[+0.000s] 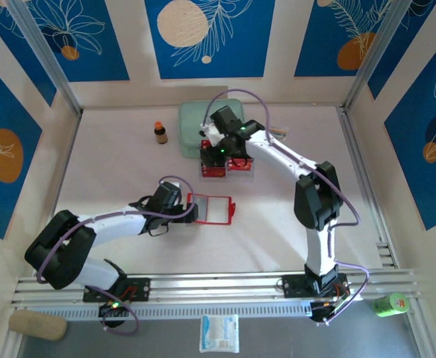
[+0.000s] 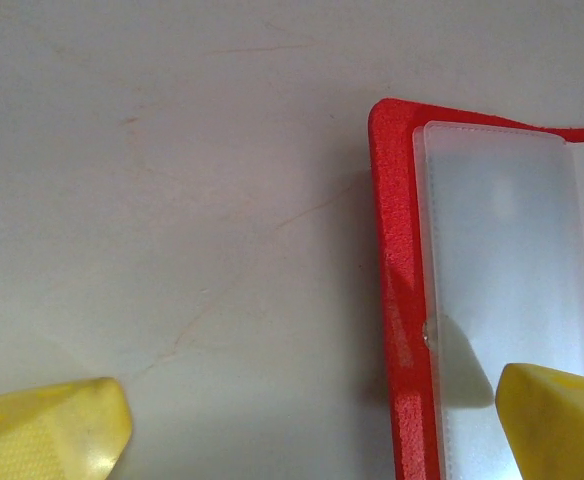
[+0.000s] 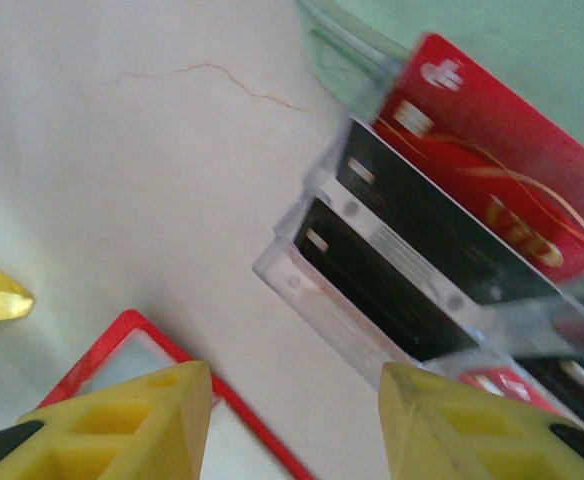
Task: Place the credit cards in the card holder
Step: Pick up the credit card from the storage box.
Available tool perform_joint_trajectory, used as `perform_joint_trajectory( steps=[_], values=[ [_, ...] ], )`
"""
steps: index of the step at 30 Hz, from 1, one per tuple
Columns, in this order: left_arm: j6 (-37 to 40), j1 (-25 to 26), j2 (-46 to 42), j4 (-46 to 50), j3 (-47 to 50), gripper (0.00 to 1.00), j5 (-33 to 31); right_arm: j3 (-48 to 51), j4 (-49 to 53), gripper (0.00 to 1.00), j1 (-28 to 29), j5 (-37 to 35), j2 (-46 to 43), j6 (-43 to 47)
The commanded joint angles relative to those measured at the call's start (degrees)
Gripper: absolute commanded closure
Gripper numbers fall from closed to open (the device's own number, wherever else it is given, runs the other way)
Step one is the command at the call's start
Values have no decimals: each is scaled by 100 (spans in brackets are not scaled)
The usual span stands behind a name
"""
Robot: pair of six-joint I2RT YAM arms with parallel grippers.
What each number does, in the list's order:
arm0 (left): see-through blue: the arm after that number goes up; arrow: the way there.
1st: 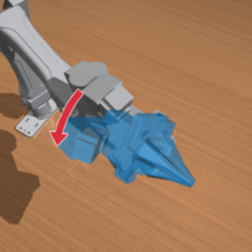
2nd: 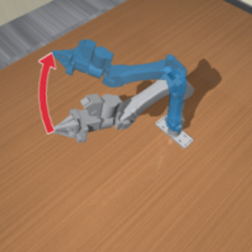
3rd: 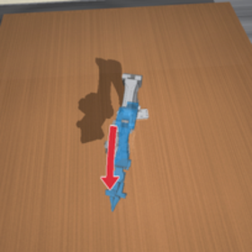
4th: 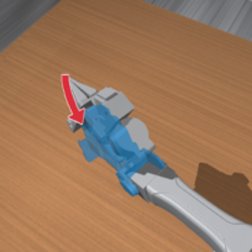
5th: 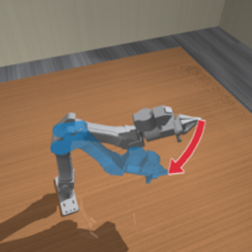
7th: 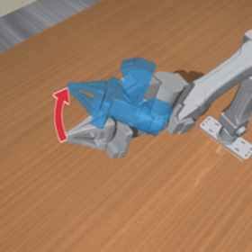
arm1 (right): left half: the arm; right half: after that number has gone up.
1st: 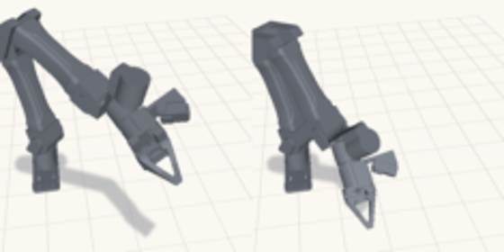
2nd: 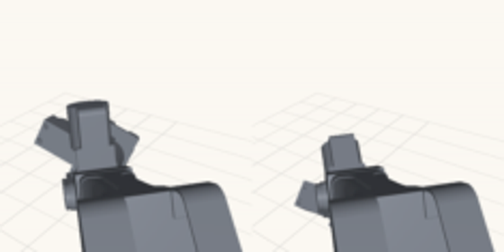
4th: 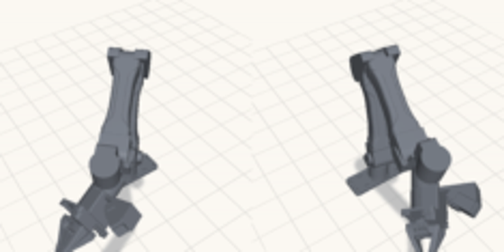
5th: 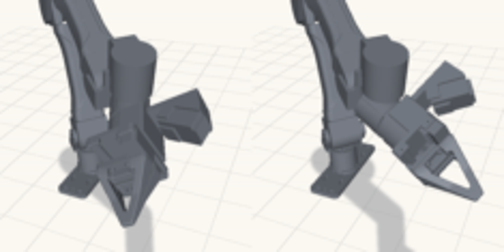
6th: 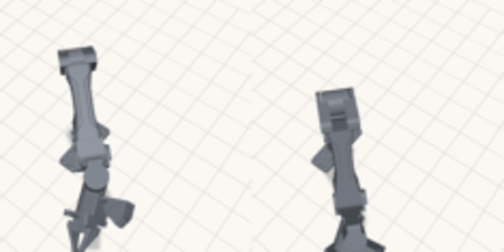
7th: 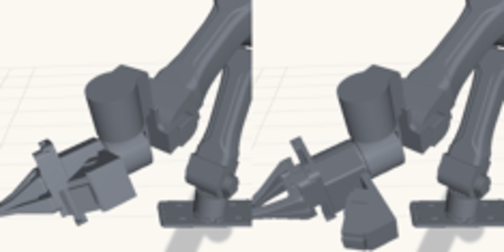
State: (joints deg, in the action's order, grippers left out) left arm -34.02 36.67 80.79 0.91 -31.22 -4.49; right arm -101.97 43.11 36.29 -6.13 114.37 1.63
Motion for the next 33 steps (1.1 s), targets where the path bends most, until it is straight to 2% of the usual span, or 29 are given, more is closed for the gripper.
perform_joint_trajectory(
  steps=[1, 14, 33],
  values=[
    [47, -57, 297, 41, 242, 0, 62, -382, 470, 54, 183, -566, 420, 942],
    [28, -56, 244, 58, 250, 0, 85, -966, 482, 59, 396, -1323, 1183, 1763],
    [26, -56, 281, 45, 217, 0, 103, -508, 281, 64, 450, -1362, 1094, 1890]
  ],
)
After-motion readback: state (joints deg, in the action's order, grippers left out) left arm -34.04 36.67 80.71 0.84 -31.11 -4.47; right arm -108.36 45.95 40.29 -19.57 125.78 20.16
